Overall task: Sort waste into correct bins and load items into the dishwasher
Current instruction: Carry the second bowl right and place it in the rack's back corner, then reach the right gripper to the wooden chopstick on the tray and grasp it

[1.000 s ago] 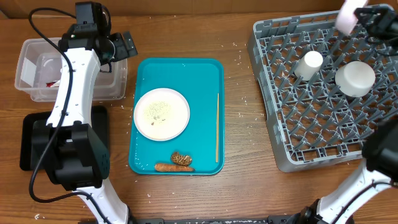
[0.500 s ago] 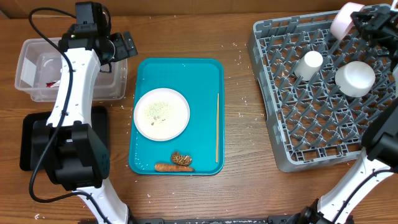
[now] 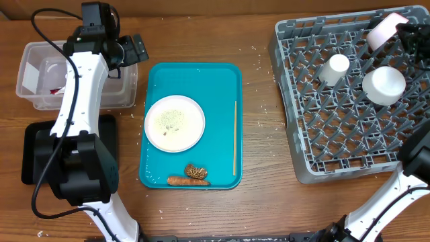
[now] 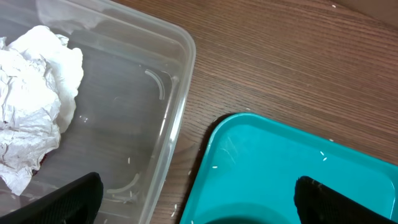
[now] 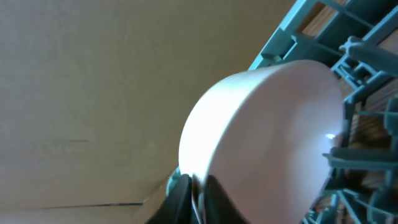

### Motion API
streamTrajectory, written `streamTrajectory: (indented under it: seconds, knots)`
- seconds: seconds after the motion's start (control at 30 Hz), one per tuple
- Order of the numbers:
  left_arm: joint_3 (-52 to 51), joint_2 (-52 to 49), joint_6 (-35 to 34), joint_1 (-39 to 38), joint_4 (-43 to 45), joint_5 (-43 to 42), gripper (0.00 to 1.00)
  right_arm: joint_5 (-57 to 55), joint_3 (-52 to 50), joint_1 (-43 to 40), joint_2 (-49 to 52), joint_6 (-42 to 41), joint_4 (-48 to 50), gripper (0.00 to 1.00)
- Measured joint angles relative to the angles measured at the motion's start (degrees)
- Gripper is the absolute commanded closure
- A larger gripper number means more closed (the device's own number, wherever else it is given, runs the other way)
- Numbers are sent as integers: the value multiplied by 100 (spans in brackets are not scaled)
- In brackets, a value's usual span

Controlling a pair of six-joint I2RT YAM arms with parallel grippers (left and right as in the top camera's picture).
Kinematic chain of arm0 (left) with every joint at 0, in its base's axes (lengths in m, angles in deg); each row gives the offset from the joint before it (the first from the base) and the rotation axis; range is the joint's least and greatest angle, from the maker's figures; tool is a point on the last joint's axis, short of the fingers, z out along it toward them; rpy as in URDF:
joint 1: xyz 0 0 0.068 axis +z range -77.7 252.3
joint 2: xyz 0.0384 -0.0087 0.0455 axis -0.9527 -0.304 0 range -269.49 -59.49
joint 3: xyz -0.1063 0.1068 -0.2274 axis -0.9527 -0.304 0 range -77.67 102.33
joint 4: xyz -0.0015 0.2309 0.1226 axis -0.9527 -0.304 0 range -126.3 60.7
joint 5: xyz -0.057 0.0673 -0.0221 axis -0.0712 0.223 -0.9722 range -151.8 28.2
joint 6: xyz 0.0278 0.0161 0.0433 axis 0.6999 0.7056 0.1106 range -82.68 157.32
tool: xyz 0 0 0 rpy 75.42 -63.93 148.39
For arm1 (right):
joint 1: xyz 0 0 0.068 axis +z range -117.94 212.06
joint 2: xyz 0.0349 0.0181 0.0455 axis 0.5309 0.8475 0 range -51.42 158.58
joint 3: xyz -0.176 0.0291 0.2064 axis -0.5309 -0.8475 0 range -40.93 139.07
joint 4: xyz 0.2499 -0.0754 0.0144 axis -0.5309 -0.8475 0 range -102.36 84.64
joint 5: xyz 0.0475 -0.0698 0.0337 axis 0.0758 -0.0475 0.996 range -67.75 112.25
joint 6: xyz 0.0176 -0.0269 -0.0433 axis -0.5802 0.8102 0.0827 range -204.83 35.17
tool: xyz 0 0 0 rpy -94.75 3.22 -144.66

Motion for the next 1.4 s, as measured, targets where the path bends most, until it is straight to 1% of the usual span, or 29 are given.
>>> streamTrajectory:
  seconds: [0.07,0.13,0.23,0.27,0.43,0.53,0.67,0.8,0.83,0.87,0.9,0.97,1.03,1.07,1.1,1.17,1.2,1.23,1.3,1.4]
  knots:
    - [0,0,0,0,-2,0,0,39,2,-85,0,0,-48,75]
    - [0,0,-2,0,0,0,0,76,22,-216,0,-24,-192,70]
    - [0,0,0,0,0,0,0,72,87,-450,-2,-24,-520,68]
    - [0,0,0,0,0,0,0,42,116,-527,-7,-26,-671,63]
    - [0,0,0,0,0,0,0,-520,177,-841,-238,-24,-1622,60]
    - [0,0,-2,0,0,0,0,-1010,177,-957,-616,9,-2072,59]
    - [0,0,0,0,2,0,0,-1521,186,-968,-1294,153,-2417,57]
    - [0,0,0,0,0,0,0,-2168,219,-828,-2105,302,-2793,52]
    - [0,0,-2,0,0,0,0,-2326,225,-758,-2308,332,-2916,43]
    - [0,0,-2,0,0,0,0,-2452,234,-669,-2514,354,-3053,29]
    - [0,0,0,0,0,0,0,-2531,243,-553,-2728,389,-3206,0]
    - [0,0,0,0,2,0,0,-2452,264,-221,-3195,452,-3569,0]
    - [0,0,0,0,2,0,0,-2011,310,90,-3462,533,-3829,1]
    - [0,0,0,0,0,0,0,-1742,313,240,-3563,603,-3974,7]
    - [0,0,-2,0,0,-2,0,-1419,319,470,-3652,732,-4144,9]
    - [0,0,0,0,0,-2,0,-1178,343,782,-3709,968,-4437,12]
    - [0,0,-2,0,-2,0,0,-1088,350,1174,-3724,1176,-4784,14]
    - [0,0,0,0,0,-2,0,-1204,361,1432,-3722,1274,-5051,14]
    - [0,0,0,0,-2,-2,0,-1825,339,2190,-3694,1453,-5740,14]
    - [0,0,-2,0,0,0,0,-2903,197,3322,-3633,1598,-6220,14]
